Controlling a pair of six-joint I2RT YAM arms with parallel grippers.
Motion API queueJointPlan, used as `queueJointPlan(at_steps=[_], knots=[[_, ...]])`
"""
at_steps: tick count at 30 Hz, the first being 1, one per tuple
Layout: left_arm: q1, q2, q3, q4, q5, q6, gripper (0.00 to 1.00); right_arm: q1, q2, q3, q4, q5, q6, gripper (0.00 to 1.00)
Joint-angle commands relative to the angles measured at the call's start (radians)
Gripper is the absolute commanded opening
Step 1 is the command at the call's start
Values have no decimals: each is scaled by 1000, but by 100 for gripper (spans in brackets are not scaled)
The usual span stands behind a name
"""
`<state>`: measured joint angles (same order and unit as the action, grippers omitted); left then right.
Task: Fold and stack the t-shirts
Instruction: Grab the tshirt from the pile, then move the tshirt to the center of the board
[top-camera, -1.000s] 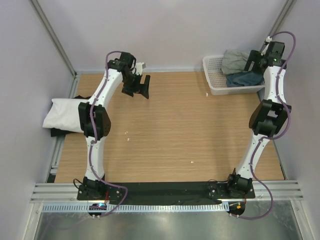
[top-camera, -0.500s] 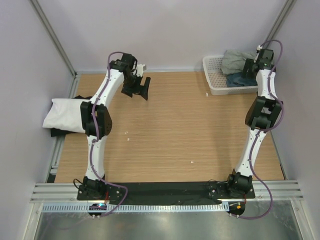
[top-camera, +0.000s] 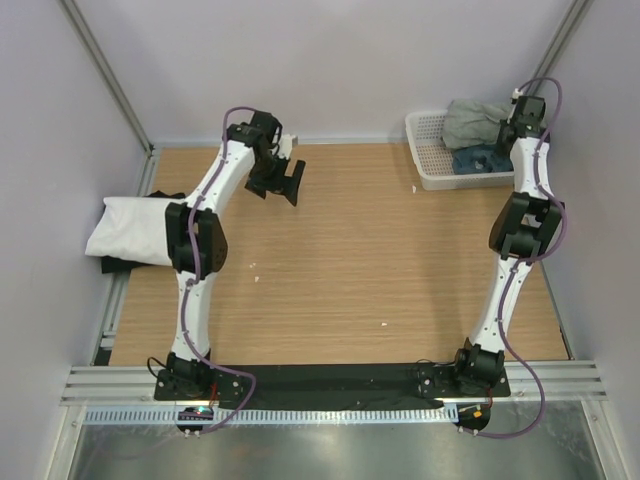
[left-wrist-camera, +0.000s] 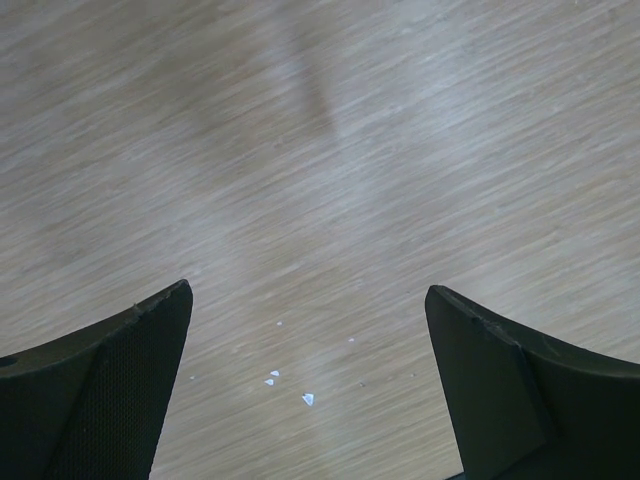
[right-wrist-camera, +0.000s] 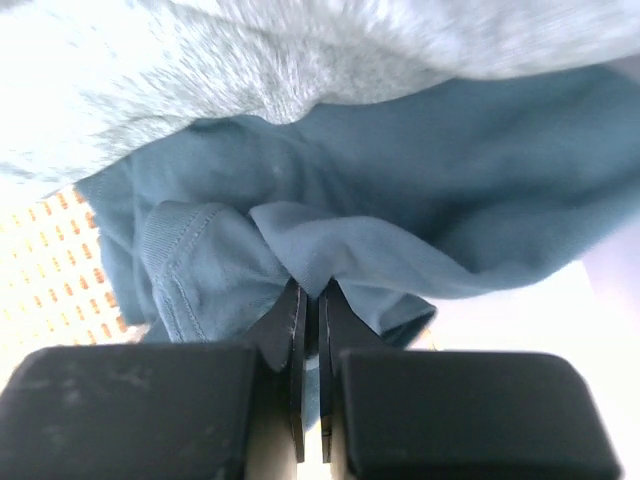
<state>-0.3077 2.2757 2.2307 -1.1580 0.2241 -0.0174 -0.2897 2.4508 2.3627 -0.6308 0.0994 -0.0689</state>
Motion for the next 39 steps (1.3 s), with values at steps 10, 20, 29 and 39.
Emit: queueJointPlan(at_steps=[10,20,29,39], knots=[[-25,-342,-88,377,-127,71,100,55,-608,-2,-12,-238,-62,1],[-50,-498,-138,347,-146,102,100,194,-840,-19,-85,-541,-126,1],[-195,-627,-347,354,-393,247,100,233,-1121,-195,106,-662,41,1],[-197,-610,-396,380,-445,218,100,231,-1061,45,318,-653,354,1]])
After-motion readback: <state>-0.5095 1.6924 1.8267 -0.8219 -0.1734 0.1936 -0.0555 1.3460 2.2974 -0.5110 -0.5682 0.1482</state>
